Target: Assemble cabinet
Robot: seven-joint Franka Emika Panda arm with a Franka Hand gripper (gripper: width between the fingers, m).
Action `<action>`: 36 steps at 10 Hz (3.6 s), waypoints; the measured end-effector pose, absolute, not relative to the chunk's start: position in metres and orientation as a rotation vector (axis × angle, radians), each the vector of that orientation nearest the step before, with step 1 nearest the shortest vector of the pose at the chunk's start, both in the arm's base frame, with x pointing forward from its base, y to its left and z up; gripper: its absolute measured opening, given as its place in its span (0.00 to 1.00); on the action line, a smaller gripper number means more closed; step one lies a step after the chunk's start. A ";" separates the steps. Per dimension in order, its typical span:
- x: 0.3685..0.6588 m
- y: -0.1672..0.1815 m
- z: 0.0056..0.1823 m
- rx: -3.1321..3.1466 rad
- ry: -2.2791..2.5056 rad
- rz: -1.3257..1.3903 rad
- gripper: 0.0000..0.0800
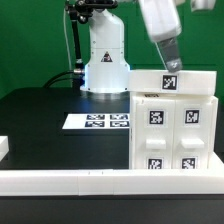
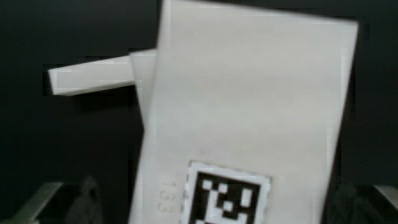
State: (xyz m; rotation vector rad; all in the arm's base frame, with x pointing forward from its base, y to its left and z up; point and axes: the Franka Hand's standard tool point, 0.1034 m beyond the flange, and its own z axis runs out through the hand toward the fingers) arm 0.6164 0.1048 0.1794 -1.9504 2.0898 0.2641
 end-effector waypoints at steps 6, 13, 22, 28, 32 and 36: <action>0.612 0.109 0.185 -2.500 1.451 0.214 0.81; 0.616 0.114 0.184 -2.906 0.488 0.105 0.81; 0.626 0.108 0.181 -2.879 -1.006 -0.096 0.81; 0.624 0.112 0.169 -2.657 -1.768 -0.085 0.81; 0.622 0.109 0.158 -2.687 -1.707 -0.061 0.81; 0.622 0.108 0.158 -2.787 -1.531 -0.065 0.69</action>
Offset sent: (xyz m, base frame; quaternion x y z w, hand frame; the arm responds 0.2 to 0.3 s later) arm 0.0000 0.0000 0.0000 0.0000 0.0000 -0.1938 0.9810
